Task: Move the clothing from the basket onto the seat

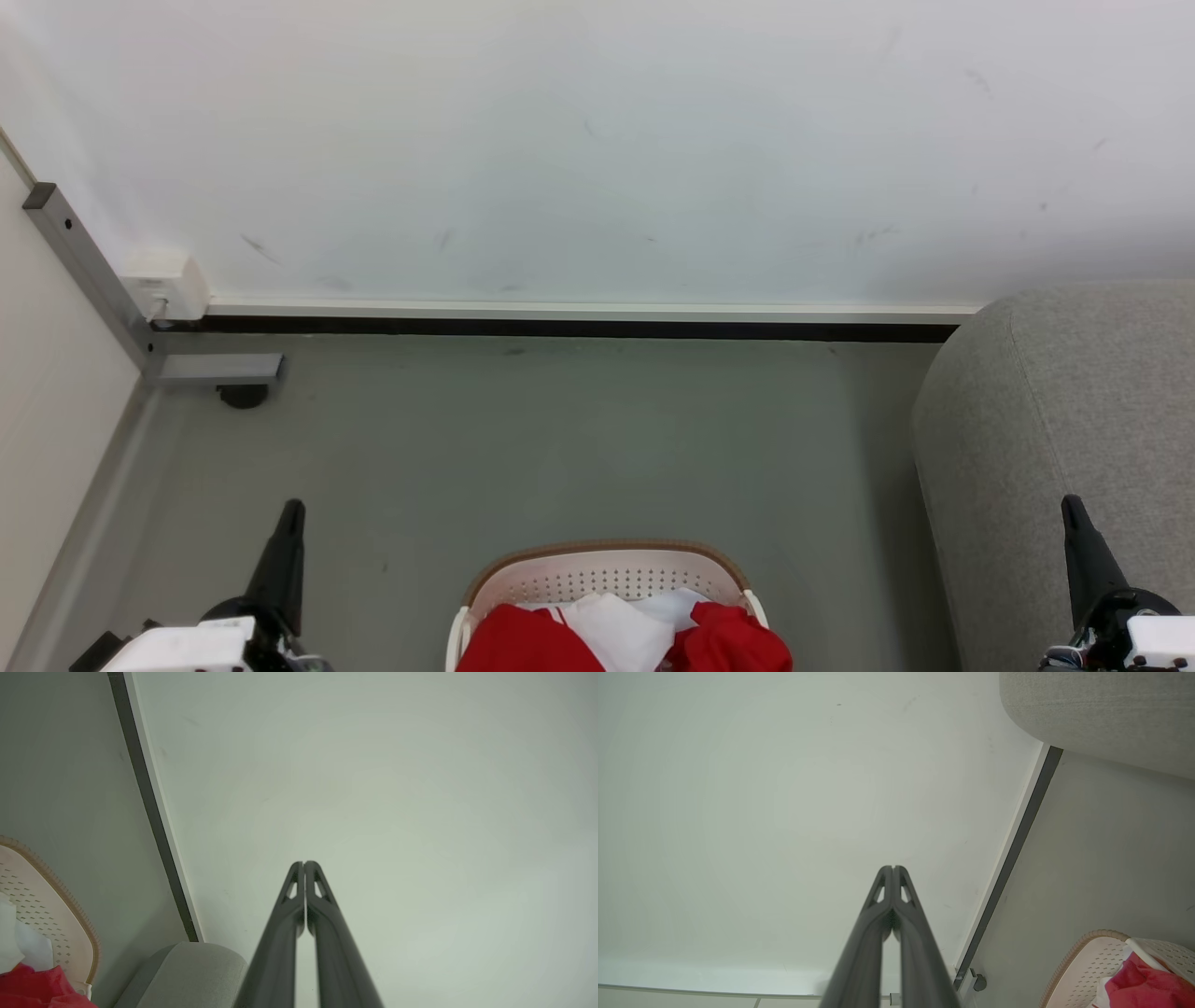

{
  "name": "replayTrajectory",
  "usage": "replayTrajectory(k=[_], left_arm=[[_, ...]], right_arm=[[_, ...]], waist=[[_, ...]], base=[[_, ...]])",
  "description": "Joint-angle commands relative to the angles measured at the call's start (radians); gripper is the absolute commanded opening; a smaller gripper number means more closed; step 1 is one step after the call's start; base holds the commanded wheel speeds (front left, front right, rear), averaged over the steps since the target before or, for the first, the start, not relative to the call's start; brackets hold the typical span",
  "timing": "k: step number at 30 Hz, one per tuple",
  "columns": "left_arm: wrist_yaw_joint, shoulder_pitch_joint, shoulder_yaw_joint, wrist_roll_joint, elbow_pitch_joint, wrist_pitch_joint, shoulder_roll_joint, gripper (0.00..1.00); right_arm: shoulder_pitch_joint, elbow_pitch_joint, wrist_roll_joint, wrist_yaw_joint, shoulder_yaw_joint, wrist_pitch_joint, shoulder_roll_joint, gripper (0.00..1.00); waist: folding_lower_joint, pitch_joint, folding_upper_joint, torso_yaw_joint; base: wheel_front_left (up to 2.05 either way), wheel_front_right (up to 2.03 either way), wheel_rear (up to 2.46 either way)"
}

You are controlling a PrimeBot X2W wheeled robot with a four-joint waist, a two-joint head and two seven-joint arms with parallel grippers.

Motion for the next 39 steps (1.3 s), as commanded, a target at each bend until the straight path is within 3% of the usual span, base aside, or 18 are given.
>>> replayTrajectory(k=[1, 39], left_arm=[[-0.002, -0.010, 0.001, -0.011, -0.003, 0.003, 0.008, 0.00], [-0.002, -0.010, 0.001, -0.011, -0.003, 0.003, 0.008, 0.00]], right_arm=[[-0.016, 0.003, -0.005, -0.003, -0.003, 0.001, -0.001, 0.00], [-0.016, 0.003, -0.005, -0.003, -0.003, 0.001, -0.001, 0.00]], waist=[[0.0000, 0.000, 0.0000, 0.000], [0.0000, 0.000, 0.0000, 0.000]], base=[[0.00, 0.00, 0.00], [0.00, 0.00, 0.00]])
